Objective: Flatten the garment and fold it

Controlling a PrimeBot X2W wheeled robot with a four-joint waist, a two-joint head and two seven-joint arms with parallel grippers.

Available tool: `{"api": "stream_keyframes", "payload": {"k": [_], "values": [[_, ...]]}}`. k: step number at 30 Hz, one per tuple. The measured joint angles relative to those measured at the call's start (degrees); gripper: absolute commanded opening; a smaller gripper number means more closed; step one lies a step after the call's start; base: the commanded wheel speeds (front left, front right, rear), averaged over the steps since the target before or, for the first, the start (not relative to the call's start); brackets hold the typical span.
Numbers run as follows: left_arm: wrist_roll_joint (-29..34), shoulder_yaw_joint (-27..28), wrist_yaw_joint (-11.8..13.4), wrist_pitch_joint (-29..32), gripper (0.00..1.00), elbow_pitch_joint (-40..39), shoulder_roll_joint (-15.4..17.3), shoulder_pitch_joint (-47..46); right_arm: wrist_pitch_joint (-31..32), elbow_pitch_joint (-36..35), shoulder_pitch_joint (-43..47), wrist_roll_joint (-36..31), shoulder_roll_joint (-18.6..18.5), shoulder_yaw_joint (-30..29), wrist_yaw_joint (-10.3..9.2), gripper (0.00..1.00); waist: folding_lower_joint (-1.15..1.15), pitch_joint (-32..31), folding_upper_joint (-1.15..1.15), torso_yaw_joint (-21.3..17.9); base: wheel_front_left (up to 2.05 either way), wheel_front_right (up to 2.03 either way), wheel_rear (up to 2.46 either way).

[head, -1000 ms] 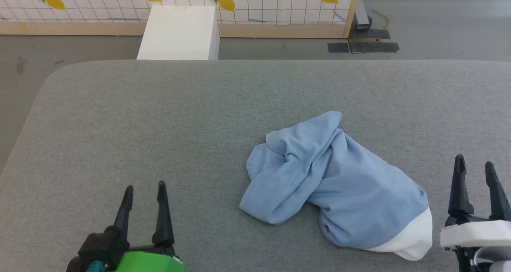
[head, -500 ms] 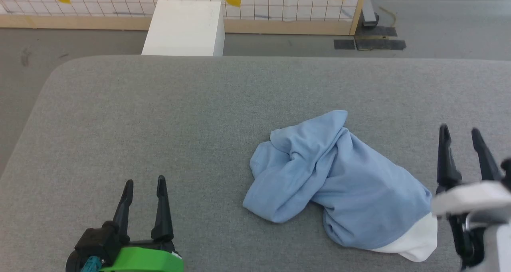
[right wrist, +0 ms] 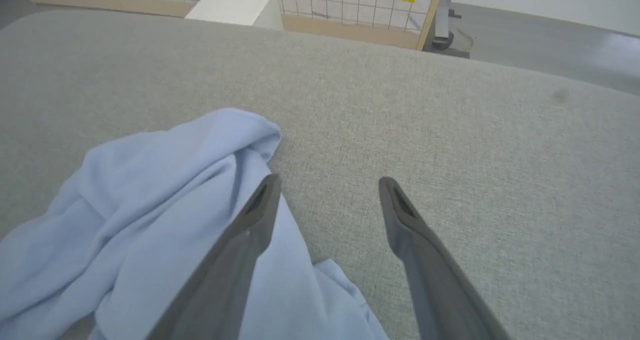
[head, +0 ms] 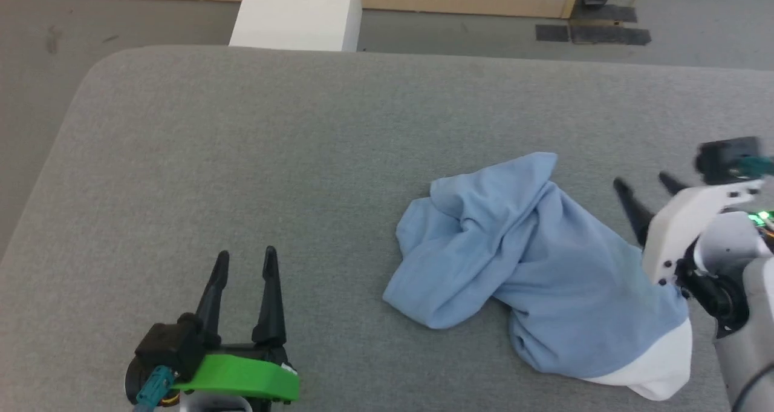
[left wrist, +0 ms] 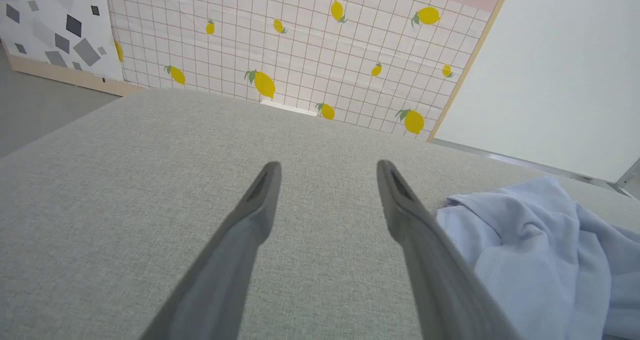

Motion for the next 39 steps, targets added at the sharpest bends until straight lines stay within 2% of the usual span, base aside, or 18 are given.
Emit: {"api": "stream_keyframes", "payload": {"k": [6, 16, 17, 18, 19, 26, 28, 35, 39], "values": [[-0.5, -1.4, 0.0, 0.0, 1.00, 0.7, 0.0, -1.2, 10.4, 4.4, -2.6, 3.5, -3.9, 5.5, 0.01, 1.00, 0.00, 1.5, 0.00, 2.0, 0.00, 0.00, 0.00], [-2.1, -2.9, 0.0, 0.0, 1.00, 1.3, 0.0, -3.5, 12.5, 11.6, -4.7, 5.6, -6.6, 11.3, 0.00, 1.00, 0.00, 4.9, 0.00, 5.7, 0.00, 0.00, 0.00], [-2.1, -3.0, 0.0, 0.0, 1.00, 1.4, 0.0, -3.6, 12.3, 12.1, -5.4, 5.5, -6.9, 11.5, 0.00, 0.82, 0.00, 5.3, 0.00, 6.0, 0.00, 0.00, 0.00], [-2.2, -3.1, 0.0, 0.0, 1.00, 1.4, 0.0, -3.6, 12.1, 12.5, -5.9, 5.5, -7.2, 11.7, 0.00, 0.25, 0.00, 5.6, 0.00, 6.2, 0.00, 0.00, 0.00], [-2.3, -3.1, 0.0, 0.0, 1.00, 1.5, 0.0, -3.7, 11.5, 12.7, -6.4, 5.3, -7.5, 12.4, 0.01, 0.00, 0.00, 5.9, 0.00, 6.5, 0.00, 0.00, 0.00], [-2.9, -2.2, 0.1, 0.0, 1.00, 2.5, 0.0, -3.7, 3.8, 16.5, -8.2, 5.3, -7.1, 12.6, 0.02, 0.00, 0.00, 4.8, 0.00, 6.9, 0.00, 0.00, 0.00], [-2.9, -1.9, 0.1, 0.0, 1.00, 2.6, 0.0, -3.4, 1.4, 17.2, -8.9, 5.5, -6.7, 11.0, 0.01, 0.00, 0.00, 3.8, 0.00, 6.7, 0.00, 0.00, 0.00], [-2.9, -0.9, 0.1, 0.0, 1.00, 2.6, 0.0, -0.8, -4.3, 15.9, -10.0, 7.4, -8.0, 0.7, 0.02, 0.00, 0.00, -1.1, 0.00, 4.6, 0.00, 0.00, 0.00], [-2.9, 0.0, 0.1, 0.0, 1.00, 2.5, 0.0, 0.7, -4.4, 14.2, -3.5, 7.8, -9.1, -6.9, 0.01, 0.00, 0.00, -2.8, 0.00, 2.7, 0.00, 0.00, 0.00]]}}
